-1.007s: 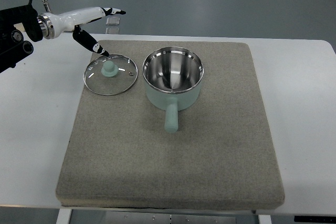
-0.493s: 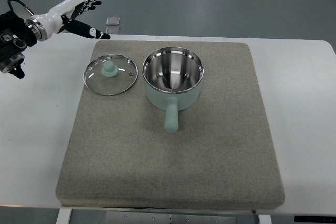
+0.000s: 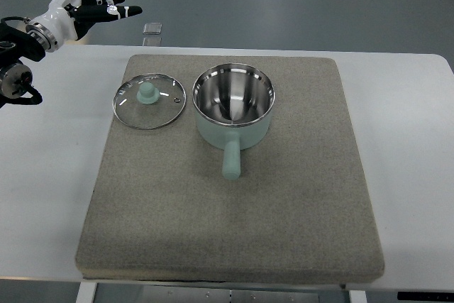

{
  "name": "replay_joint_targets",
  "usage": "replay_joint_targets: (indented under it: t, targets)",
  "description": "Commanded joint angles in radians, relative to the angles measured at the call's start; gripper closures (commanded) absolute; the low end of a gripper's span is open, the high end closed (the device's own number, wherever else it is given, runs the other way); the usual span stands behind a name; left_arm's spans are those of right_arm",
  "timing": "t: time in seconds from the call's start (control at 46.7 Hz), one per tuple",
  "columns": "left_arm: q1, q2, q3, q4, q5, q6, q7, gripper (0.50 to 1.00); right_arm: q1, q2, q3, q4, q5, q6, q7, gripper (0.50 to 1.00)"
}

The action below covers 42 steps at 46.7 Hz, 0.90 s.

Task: Place lid left of pot with left hand

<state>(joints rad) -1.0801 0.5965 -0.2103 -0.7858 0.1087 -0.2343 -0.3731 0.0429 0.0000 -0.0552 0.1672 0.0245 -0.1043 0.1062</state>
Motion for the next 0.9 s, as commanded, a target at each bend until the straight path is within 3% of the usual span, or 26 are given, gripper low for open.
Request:
replay_joint_targets:
  t: [0.0,0.214,0.321,0.493,0.707,0.878]
  targets:
    - [0.025,-0.001,-0.023,0.003,-0.046,-0.051,0.003,0.504,0.000,0.000,0.000,0.000,0.000,0.000,0.000,0.579]
    - [0.086,-0.003,-0.141,0.010,-0.145,-0.146,0.066,0.504,0.000,0.000,0.000,0.000,0.000,0.000,0.000,0.579]
    - [0.141,-0.014,-0.231,0.037,-0.222,-0.194,0.177,0.504,0.000,0.000,0.000,0.000,0.000,0.000,0.001,0.579]
    - [0.183,-0.109,-0.369,0.174,-0.259,-0.273,0.328,0.504,0.000,0.000,0.000,0.000,0.000,0.000,0.001,0.579]
    - [0.187,-0.119,-0.429,0.206,-0.274,-0.364,0.382,0.504,0.000,0.000,0.000,0.000,0.000,0.000,0.001,0.579]
    - [0.186,-0.121,-0.429,0.207,-0.284,-0.367,0.385,0.504,0.000,0.000,0.000,0.000,0.000,0.000,0.000,0.579]
